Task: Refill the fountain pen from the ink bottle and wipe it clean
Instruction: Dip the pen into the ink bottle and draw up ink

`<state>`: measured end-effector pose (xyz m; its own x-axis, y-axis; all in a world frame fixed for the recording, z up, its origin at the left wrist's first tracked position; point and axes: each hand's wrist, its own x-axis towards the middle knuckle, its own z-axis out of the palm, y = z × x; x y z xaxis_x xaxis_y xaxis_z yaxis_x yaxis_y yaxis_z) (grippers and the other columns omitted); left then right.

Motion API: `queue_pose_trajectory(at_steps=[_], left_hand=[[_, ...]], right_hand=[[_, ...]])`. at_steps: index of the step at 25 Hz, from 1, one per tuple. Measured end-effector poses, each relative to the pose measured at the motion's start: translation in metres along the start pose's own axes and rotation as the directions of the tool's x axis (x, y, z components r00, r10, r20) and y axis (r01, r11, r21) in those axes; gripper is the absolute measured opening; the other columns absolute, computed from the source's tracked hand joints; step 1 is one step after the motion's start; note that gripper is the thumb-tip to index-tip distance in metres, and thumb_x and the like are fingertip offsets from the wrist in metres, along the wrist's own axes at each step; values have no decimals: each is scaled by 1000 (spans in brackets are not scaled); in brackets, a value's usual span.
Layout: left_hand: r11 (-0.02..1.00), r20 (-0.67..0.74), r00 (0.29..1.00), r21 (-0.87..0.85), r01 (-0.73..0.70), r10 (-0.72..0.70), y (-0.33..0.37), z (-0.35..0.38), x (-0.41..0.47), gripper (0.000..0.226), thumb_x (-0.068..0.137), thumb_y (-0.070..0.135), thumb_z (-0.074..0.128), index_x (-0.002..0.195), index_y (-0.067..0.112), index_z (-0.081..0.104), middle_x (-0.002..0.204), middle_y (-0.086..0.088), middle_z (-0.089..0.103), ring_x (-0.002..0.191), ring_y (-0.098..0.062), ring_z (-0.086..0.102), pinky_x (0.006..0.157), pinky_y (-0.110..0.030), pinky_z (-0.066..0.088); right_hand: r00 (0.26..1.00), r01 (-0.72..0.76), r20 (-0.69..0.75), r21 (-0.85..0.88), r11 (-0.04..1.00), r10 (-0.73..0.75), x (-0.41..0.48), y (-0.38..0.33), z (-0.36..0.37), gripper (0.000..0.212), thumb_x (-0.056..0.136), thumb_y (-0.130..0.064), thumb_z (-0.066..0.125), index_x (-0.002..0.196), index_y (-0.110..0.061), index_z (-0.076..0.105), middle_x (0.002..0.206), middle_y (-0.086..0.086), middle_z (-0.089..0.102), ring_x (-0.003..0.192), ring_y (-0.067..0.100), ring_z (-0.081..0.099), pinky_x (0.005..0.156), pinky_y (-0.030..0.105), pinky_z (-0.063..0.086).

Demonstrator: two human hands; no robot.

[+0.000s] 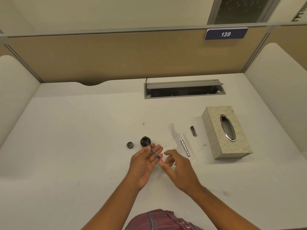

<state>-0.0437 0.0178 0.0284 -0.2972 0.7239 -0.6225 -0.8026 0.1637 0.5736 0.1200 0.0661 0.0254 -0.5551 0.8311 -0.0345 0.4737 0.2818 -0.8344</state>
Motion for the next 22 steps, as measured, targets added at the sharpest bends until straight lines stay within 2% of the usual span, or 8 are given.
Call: queue_pose_trajectory(at_steps=[2, 5, 8, 10, 12, 16, 19, 22], left_hand=[[1000, 4, 1000, -4, 5, -5, -1, 2, -1, 31, 110, 12, 51, 132, -6, 63, 126, -25, 76, 118, -34, 76, 102, -47, 57], [1000, 13, 1000, -12, 10, -9, -1, 2, -2, 31, 111, 13, 50, 132, -6, 63, 128, -26, 76, 119, -34, 75, 102, -48, 57], [1000, 30, 999, 3, 15, -15, 4, -2, -2, 33, 111, 17, 52, 131, -5, 65, 126, -26, 76, 117, -34, 76, 97, -44, 60], [997, 50, 998, 76, 20, -24, 8, -5, -2, 35, 110, 21, 54, 126, -7, 67, 123, -27, 77, 115, -36, 77, 99, -45, 61], [967, 20, 1000, 253, 4, -9, 15, -8, -2, 38, 110, 28, 56, 117, -5, 73, 111, -26, 80, 104, -37, 80, 94, -45, 62], [818, -163, 943, 554, -156, 289, 33, -21, 0, 27, 105, 25, 63, 96, 6, 80, 82, -15, 75, 64, -22, 66, 63, -34, 51], [762, -193, 859, 580, -289, 474, 50, -30, 10, 21, 103, 18, 62, 94, 16, 81, 90, -13, 78, 70, -19, 63, 69, -33, 50], [710, -112, 840, 600, -369, 531, 63, -31, 20, 22, 104, 13, 61, 103, 22, 81, 103, 1, 82, 94, -15, 74, 84, -31, 57]], right_hand=[[998, 52, 31, 3, 999, -52, -4, -4, 7, 26, 93, -36, 70, 117, -31, 61, 88, -15, 68, 84, 5, 64, 75, 16, 51], [987, 141, -75, -11, 990, -141, -3, -4, 14, 18, 96, -22, 69, 113, -25, 69, 94, -13, 73, 87, 3, 66, 78, 12, 49], [975, 132, -187, 36, 991, -123, 1, -8, 13, 18, 94, -20, 71, 112, -21, 75, 99, -15, 74, 94, -1, 66, 80, 7, 47], [961, 135, -252, 54, 989, -117, 7, -13, 11, 19, 94, -17, 72, 112, -20, 77, 102, -14, 75, 97, 2, 66, 81, 9, 49], [941, 137, -320, 59, 989, -111, 16, -21, 9, 16, 93, -16, 73, 109, -19, 77, 100, -14, 75, 95, 3, 66, 80, 14, 51], [923, 136, -364, 9, 991, -123, 43, -39, 3, 10, 95, -20, 72, 104, -19, 76, 95, -13, 73, 87, 6, 65, 76, 23, 51], [937, 153, -305, -77, 985, -169, 63, -44, -2, 6, 95, -19, 70, 99, -19, 74, 90, -11, 73, 82, 10, 63, 75, 29, 52], [961, 158, -204, -145, 977, -186, 80, -44, -2, 7, 97, -22, 66, 95, -21, 72, 89, -13, 72, 79, 11, 64, 77, 39, 55]])
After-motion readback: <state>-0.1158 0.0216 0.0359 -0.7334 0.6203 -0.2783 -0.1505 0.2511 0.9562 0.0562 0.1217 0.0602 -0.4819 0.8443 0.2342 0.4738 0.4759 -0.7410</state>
